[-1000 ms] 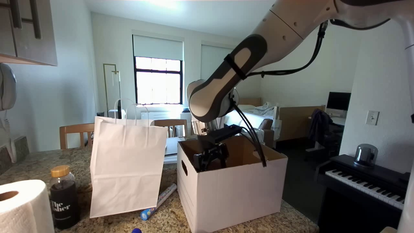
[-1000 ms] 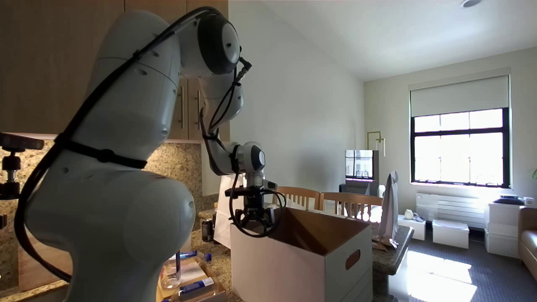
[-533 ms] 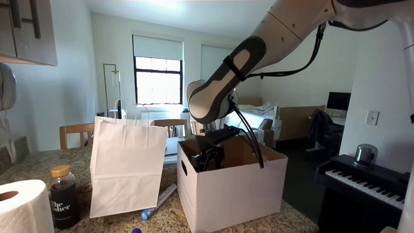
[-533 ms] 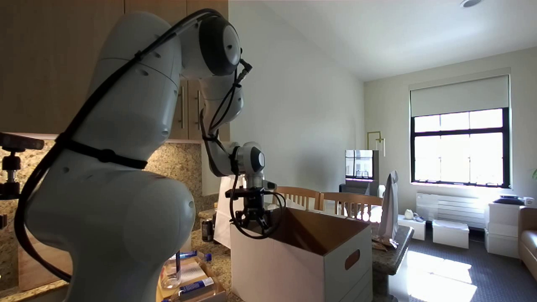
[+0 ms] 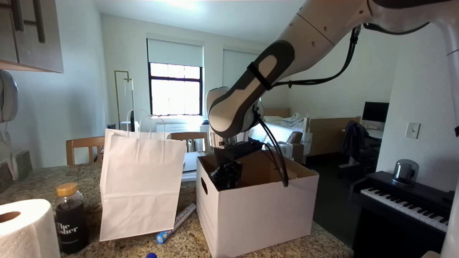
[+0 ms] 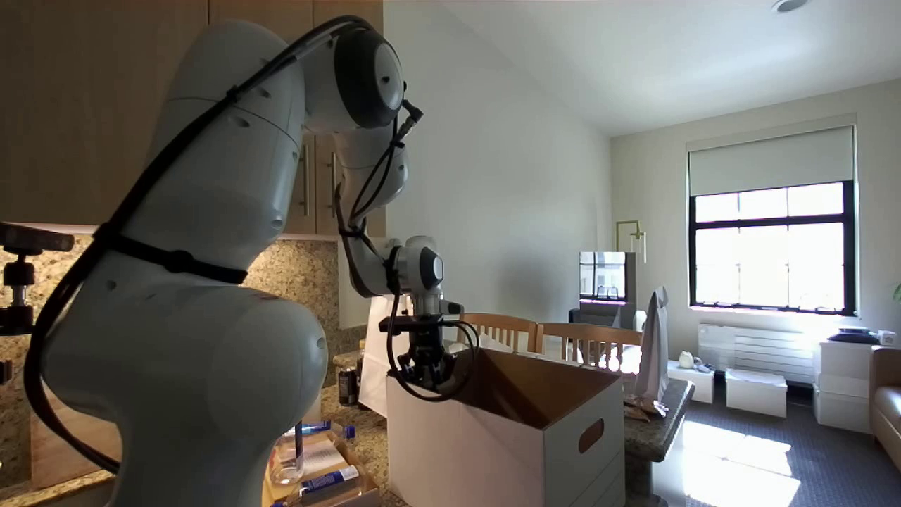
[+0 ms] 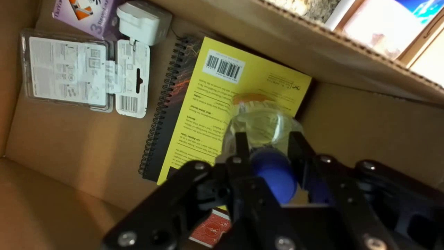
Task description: Remove the bottles from the box and put them on the table
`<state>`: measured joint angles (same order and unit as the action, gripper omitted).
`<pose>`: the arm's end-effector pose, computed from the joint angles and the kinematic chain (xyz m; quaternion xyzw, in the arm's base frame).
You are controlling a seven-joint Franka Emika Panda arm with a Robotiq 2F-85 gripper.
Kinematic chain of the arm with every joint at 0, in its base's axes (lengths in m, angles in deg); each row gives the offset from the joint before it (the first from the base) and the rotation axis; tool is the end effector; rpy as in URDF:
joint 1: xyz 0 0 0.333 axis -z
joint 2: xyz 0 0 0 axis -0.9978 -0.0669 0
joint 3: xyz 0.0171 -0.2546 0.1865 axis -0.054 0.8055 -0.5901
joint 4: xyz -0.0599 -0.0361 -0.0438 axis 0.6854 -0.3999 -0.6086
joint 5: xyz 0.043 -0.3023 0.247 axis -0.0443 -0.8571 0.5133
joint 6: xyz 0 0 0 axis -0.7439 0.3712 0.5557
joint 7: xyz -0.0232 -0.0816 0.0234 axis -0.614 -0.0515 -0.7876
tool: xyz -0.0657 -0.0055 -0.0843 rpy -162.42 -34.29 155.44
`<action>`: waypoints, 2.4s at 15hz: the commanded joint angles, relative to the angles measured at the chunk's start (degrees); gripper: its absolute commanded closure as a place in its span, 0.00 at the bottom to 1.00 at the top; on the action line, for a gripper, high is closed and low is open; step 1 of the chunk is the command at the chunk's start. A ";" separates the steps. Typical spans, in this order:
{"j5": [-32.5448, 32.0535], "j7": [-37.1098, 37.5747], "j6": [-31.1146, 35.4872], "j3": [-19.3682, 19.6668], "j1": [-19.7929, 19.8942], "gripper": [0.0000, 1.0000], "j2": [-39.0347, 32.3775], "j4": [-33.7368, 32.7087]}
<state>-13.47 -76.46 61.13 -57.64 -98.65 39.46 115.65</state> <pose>0.5179 0.1971 0.2757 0.9892 0.1329 -0.0386 0.0478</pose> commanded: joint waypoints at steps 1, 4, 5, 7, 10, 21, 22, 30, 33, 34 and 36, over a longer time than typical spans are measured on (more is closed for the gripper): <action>-0.28 -1.40 2.77 0.04 -0.16 0.80 -0.23 1.01; -0.67 -1.31 3.07 0.19 -0.19 0.85 -0.69 0.70; -0.87 -1.17 3.19 0.26 -0.25 0.85 -0.71 0.72; -1.22 -0.74 3.95 0.28 -0.40 0.85 -0.04 1.19; -2.18 -1.00 2.75 0.21 -0.55 0.85 1.58 1.13; -3.86 1.79 -18.44 -2.13 -1.31 0.84 20.89 -2.87; -3.21 2.39 -21.16 -2.17 -0.97 0.84 22.55 -4.79; -2.47 3.16 -52.31 -5.00 -0.42 0.84 23.33 -25.29; -0.01 5.42 -55.31 -7.38 -1.78 0.85 23.36 -24.77; 1.23 7.27 -54.20 -8.32 -2.29 0.85 24.00 -22.89; 4.29 11.74 -50.81 -10.56 -3.73 0.85 24.80 -18.90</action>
<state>-12.78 -70.52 7.79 -65.66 -100.74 62.76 92.43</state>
